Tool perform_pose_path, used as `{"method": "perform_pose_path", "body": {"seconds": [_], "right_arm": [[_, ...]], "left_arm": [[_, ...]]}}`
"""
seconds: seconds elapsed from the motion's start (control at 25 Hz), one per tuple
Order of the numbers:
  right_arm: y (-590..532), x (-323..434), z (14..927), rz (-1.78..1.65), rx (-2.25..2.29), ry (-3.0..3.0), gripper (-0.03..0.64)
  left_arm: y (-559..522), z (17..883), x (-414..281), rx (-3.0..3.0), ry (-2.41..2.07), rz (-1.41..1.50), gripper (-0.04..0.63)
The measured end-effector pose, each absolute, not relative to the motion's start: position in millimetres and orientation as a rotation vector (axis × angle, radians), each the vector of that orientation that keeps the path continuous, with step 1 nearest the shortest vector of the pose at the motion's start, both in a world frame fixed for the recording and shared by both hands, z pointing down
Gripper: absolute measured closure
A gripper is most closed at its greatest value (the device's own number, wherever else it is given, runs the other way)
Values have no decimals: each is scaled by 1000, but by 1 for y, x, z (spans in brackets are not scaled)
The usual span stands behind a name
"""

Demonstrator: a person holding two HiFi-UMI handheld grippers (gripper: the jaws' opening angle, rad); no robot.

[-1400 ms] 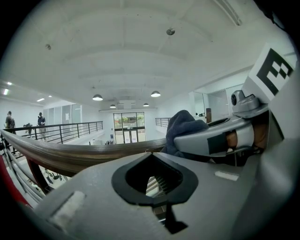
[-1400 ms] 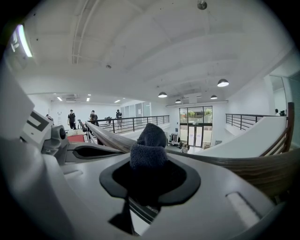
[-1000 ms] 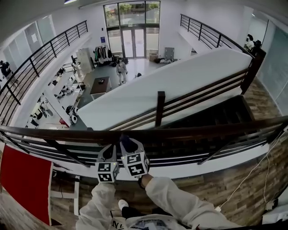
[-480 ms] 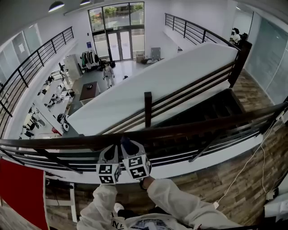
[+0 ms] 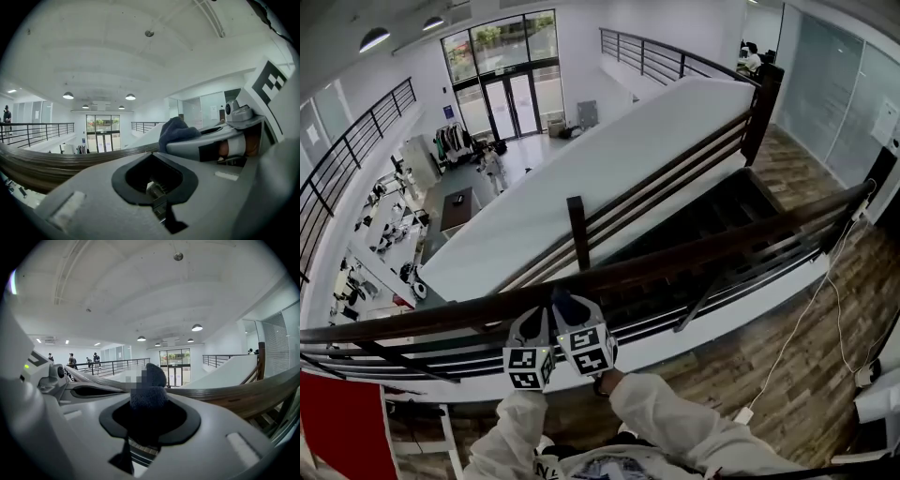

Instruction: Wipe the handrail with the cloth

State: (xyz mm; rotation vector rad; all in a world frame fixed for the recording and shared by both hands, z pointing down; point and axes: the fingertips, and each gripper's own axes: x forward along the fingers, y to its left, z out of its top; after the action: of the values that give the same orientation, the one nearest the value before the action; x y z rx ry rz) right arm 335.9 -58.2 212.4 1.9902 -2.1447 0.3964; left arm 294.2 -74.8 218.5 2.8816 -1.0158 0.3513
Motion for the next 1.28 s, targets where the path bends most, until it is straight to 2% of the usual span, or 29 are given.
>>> {"method": "perform_pose_path", "body": {"seconds": [0.56,1.28], "right_arm": [[-18,452,212,441,2125,-2031,497],[21,554,219,429,2236,-1911,495]], "left_arm": [[-37,213,405,2954,-831,357,601],[2,212,511,2981,-591,315,601]]}}
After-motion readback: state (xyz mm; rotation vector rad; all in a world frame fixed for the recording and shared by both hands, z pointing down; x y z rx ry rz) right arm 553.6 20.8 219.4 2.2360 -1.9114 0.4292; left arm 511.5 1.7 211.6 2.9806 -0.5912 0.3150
